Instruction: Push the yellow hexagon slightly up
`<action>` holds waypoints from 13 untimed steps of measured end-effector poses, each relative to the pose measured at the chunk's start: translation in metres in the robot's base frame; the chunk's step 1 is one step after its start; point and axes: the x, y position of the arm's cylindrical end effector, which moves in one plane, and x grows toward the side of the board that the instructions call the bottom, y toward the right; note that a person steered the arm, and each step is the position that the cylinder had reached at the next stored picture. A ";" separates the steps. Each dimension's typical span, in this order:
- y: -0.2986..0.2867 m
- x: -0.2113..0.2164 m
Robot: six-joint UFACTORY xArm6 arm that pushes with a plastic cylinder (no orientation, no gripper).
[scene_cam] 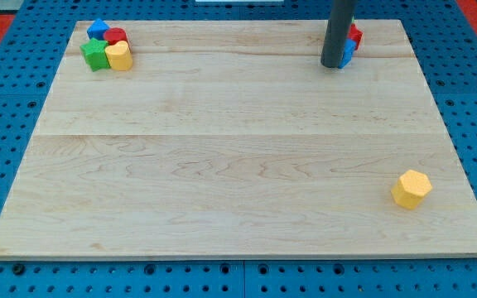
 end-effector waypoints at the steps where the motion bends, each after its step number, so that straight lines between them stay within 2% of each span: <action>1: -0.028 0.033; 3: 0.057 0.121; 4: 0.075 0.172; 5: 0.132 0.221; 6: 0.147 0.255; 8: 0.069 0.267; 11: 0.048 0.244; 13: 0.049 0.209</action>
